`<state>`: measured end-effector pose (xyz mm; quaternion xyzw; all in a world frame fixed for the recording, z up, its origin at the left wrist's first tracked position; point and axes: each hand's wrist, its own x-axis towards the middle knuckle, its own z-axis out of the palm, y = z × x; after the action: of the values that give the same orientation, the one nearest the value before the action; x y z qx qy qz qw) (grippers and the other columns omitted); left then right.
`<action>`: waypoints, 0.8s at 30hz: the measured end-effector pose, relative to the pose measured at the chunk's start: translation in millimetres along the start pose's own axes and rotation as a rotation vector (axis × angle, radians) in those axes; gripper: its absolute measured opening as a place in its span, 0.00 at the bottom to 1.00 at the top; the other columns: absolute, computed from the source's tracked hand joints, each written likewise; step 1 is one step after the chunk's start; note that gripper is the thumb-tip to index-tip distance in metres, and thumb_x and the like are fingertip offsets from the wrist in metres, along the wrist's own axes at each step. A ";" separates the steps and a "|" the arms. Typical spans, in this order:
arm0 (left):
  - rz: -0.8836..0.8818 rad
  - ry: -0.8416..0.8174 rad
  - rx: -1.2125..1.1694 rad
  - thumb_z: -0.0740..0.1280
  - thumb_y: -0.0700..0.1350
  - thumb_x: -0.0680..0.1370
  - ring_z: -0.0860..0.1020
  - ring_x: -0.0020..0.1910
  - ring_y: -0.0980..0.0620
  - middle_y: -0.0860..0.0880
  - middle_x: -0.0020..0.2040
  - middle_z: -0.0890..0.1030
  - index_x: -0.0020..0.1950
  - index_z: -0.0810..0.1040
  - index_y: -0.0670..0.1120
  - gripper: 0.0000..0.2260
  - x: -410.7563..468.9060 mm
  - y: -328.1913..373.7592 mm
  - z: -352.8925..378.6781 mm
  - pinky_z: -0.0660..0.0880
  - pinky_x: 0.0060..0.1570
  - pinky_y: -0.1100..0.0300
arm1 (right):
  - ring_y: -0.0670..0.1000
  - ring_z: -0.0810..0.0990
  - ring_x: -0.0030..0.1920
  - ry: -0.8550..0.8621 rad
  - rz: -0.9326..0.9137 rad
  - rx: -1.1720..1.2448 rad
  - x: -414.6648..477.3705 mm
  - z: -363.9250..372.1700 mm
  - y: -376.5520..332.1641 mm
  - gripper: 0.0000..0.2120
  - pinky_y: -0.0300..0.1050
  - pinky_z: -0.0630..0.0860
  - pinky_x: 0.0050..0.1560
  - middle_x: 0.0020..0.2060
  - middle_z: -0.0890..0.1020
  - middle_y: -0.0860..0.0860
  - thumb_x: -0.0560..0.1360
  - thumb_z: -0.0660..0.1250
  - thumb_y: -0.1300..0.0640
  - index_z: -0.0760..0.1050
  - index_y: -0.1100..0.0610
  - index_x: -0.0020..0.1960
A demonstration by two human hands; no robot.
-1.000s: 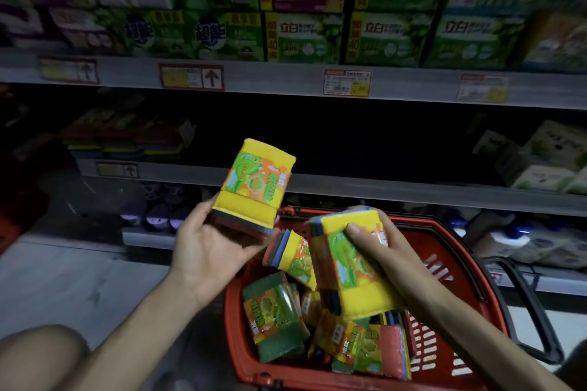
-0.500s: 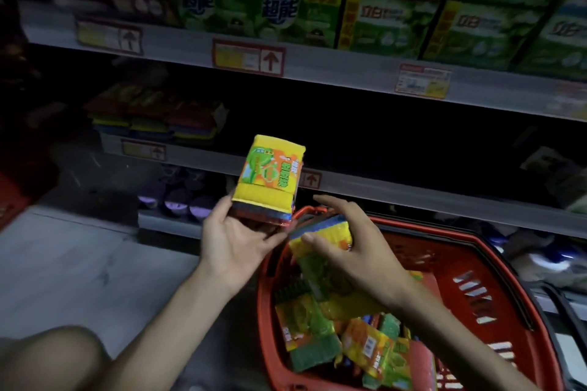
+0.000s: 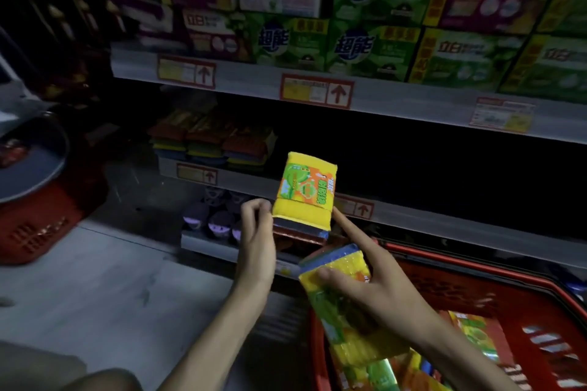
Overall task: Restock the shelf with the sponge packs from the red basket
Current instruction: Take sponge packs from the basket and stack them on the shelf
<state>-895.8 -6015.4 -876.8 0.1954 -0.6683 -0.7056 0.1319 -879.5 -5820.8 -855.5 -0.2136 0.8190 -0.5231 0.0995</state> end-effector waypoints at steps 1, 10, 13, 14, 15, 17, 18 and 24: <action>0.046 0.006 0.074 0.56 0.51 0.87 0.78 0.49 0.49 0.48 0.49 0.80 0.49 0.73 0.58 0.10 2.9 -0.1 -1.2 0.75 0.50 0.53 | 0.29 0.63 0.73 0.013 0.012 0.019 1.9 1.2 1.3 0.40 0.34 0.66 0.72 0.70 0.66 0.21 0.74 0.73 0.44 0.56 0.32 0.79; 0.134 0.057 0.054 0.64 0.44 0.85 0.83 0.53 0.54 0.54 0.50 0.86 0.54 0.83 0.51 0.08 18.8 -1.8 -6.7 0.80 0.54 0.53 | 0.29 0.65 0.68 0.164 0.000 0.017 31.4 22.7 8.2 0.39 0.22 0.68 0.60 0.68 0.63 0.33 0.71 0.72 0.40 0.57 0.31 0.77; 0.118 0.062 -0.029 0.65 0.42 0.84 0.83 0.56 0.57 0.55 0.54 0.86 0.56 0.83 0.54 0.09 20.2 2.0 -5.7 0.79 0.56 0.57 | 0.32 0.68 0.66 0.217 0.007 0.046 40.6 28.7 8.6 0.40 0.21 0.66 0.59 0.65 0.67 0.40 0.71 0.71 0.39 0.57 0.33 0.78; 0.121 0.054 -0.051 0.65 0.41 0.84 0.83 0.57 0.58 0.55 0.54 0.86 0.56 0.83 0.54 0.10 21.3 3.1 -5.8 0.78 0.58 0.58 | 0.32 0.69 0.66 0.227 0.010 0.052 42.4 31.8 9.4 0.40 0.21 0.66 0.59 0.65 0.69 0.40 0.71 0.71 0.39 0.57 0.34 0.78; 0.134 0.044 -0.060 0.66 0.41 0.83 0.83 0.58 0.59 0.55 0.55 0.86 0.57 0.83 0.54 0.10 22.5 4.3 -5.7 0.78 0.59 0.58 | 0.32 0.69 0.67 0.235 0.012 0.054 44.1 35.0 10.1 0.40 0.21 0.65 0.60 0.65 0.70 0.38 0.71 0.71 0.39 0.56 0.34 0.79; 0.169 0.024 -0.049 0.66 0.39 0.83 0.82 0.60 0.59 0.54 0.56 0.86 0.58 0.82 0.53 0.10 26.1 5.8 -5.7 0.78 0.60 0.58 | 0.32 0.68 0.69 0.255 0.013 0.062 47.9 40.6 12.8 0.40 0.23 0.66 0.62 0.67 0.70 0.33 0.72 0.71 0.39 0.56 0.34 0.79; 0.182 0.018 -0.036 0.66 0.38 0.83 0.82 0.60 0.59 0.54 0.57 0.86 0.59 0.82 0.53 0.11 28.7 5.8 -5.6 0.78 0.60 0.58 | 0.31 0.68 0.69 0.269 0.019 0.082 50.4 42.9 14.0 0.40 0.26 0.67 0.65 0.67 0.70 0.30 0.72 0.71 0.39 0.57 0.34 0.79; 0.245 0.024 0.073 0.63 0.34 0.82 0.80 0.59 0.65 0.56 0.63 0.81 0.62 0.81 0.58 0.20 49.1 7.0 -6.4 0.75 0.55 0.68 | 0.31 0.65 0.73 0.309 0.054 0.210 71.5 54.1 14.5 0.41 0.41 0.70 0.71 0.74 0.67 0.30 0.71 0.73 0.39 0.58 0.30 0.78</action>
<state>-937.2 -6043.5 -874.9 0.1254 -0.7108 -0.6569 0.2178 -925.6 -5892.1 -887.7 -0.0969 0.7710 -0.6294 0.0083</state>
